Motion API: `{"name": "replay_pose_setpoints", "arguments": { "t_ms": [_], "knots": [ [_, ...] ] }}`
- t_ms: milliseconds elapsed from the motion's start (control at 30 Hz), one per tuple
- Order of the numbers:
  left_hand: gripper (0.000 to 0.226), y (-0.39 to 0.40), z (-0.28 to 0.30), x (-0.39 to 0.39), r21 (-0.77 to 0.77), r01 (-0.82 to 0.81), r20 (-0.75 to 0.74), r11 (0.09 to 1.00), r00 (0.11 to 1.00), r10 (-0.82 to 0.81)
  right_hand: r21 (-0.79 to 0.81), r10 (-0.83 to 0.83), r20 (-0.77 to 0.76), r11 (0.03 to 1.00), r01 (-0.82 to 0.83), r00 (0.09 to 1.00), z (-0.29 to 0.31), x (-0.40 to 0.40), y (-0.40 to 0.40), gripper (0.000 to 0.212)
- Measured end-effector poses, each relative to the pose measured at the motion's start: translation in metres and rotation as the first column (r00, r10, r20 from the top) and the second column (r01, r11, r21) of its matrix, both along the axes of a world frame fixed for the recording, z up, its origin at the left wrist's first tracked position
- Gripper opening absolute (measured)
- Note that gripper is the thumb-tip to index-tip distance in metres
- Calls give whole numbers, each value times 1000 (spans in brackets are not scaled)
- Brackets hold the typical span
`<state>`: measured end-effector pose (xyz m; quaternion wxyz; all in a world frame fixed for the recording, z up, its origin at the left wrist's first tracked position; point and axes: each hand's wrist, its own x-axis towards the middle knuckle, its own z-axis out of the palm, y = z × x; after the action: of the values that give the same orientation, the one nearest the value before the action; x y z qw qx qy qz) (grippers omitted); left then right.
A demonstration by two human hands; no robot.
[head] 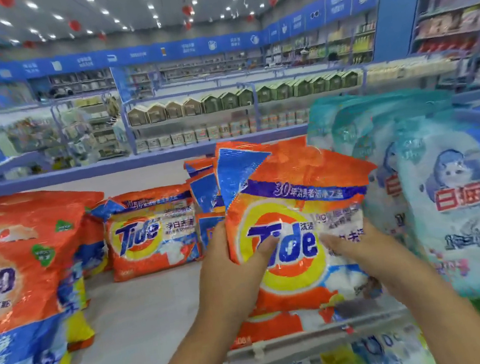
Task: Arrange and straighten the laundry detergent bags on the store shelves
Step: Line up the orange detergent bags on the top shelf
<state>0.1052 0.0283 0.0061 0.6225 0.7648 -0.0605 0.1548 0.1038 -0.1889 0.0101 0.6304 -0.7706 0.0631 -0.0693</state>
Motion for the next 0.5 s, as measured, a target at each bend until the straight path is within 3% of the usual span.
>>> {"name": "replay_pose_setpoints", "arguments": {
  "t_ms": [67, 167, 267, 400, 500],
  "knots": [
    [32, -1, -1, 1, 154, -109, 76, 982, 992, 98, 3, 11, -28, 1000, -11, 1000, -11, 9, -6, 21],
    [49, 3, -6, 7, 246, -167, 64, 955, 986, 156, 119, 24, -18, 993, -22, 1000, -20, 15, -10, 23],
    [28, 6, -10, 5, 167, -97, -33, 981, 994, 104, 158, -26, 25, 987, 22, 999, -24, 19, -13, 19],
    [34, 13, -18, 0, 68, -243, -103, 968, 963, 249, 245, -157, 110, 961, 126, 981, -19, 17, -25, 14],
    [42, 20, -21, 1, -114, -181, -318, 977, 938, 137, 256, -204, 189, 955, 152, 961, -13, 10, -40, 6]
  ]
}}
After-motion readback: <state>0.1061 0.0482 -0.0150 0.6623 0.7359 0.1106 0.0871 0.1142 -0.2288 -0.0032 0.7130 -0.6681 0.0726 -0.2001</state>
